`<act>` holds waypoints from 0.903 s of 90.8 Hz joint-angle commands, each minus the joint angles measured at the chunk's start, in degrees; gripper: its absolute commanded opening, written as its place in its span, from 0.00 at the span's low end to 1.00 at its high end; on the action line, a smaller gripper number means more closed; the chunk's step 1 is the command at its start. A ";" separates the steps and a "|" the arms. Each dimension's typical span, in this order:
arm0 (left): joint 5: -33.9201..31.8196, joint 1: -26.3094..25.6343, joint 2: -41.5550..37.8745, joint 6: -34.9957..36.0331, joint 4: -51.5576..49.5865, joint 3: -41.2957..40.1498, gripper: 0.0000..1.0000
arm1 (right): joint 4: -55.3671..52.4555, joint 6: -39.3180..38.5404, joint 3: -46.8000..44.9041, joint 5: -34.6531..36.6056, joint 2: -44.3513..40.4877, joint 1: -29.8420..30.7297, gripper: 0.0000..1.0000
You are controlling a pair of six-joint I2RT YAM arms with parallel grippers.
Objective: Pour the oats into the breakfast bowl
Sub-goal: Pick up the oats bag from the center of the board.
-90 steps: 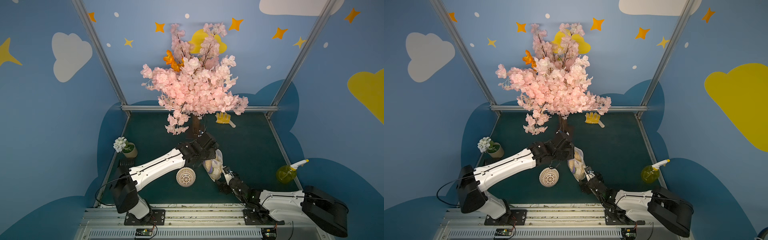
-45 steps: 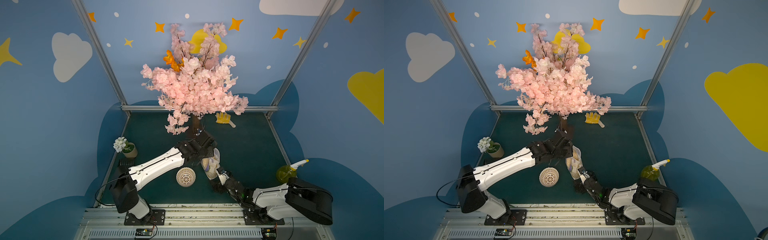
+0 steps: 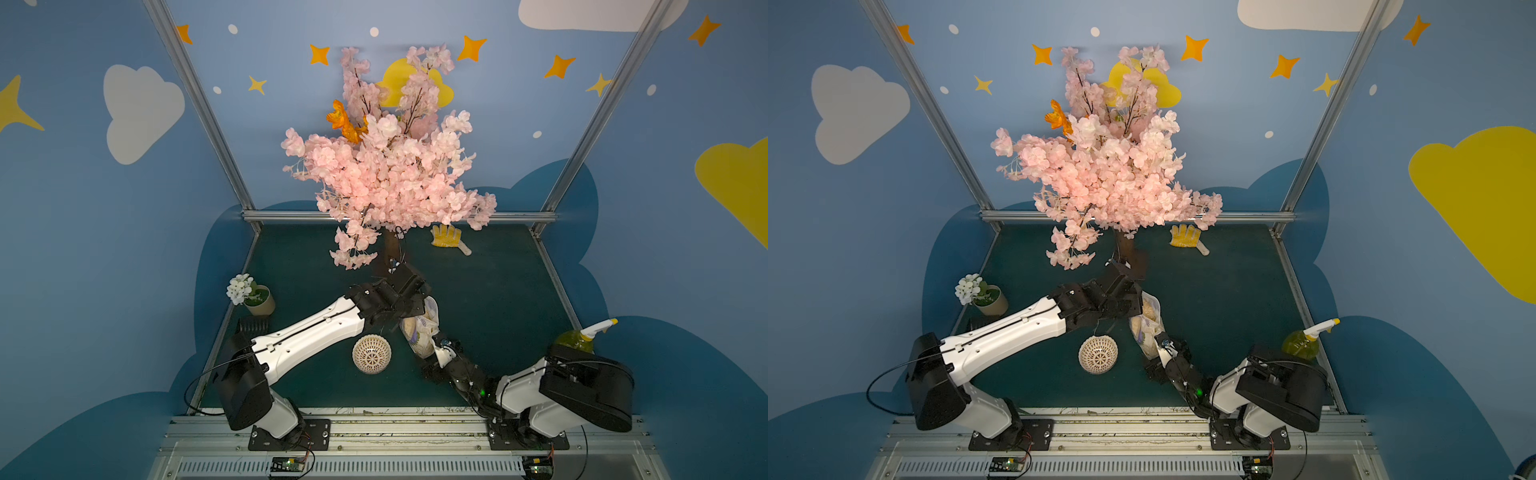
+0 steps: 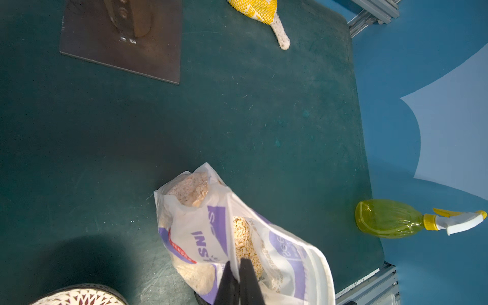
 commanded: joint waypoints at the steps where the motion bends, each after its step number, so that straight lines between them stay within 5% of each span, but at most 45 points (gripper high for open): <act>1: 1.29 -0.07 -2.65 -0.51 2.77 -0.34 0.03 | 12.13 -3.05 2.00 0.44 5.00 -0.35 0.98; 36: 1.91 -0.01 -2.74 -1.23 2.77 -1.05 0.03 | 17.73 -5.55 6.08 -6.52 12.21 -5.98 0.98; 53: 1.57 0.05 -3.06 -1.40 2.47 -1.19 0.03 | 17.78 -7.48 9.94 -8.82 15.78 -6.28 0.89; 67: 1.09 0.25 -3.72 -1.03 1.62 -1.09 0.03 | 17.75 -9.46 10.19 -8.03 14.76 -6.10 0.61; 70: 1.04 0.38 -4.01 -0.97 1.50 -1.18 0.03 | 17.72 -9.99 9.96 -7.83 14.13 -6.02 0.49; 76: 1.26 0.80 -4.94 -1.00 1.37 -1.48 0.03 | 17.79 -10.24 9.00 -7.00 12.85 -5.81 0.09; 82: 1.34 1.18 -6.25 -1.08 1.36 -1.90 0.03 | 17.68 -10.16 7.87 -5.60 11.59 -5.31 0.01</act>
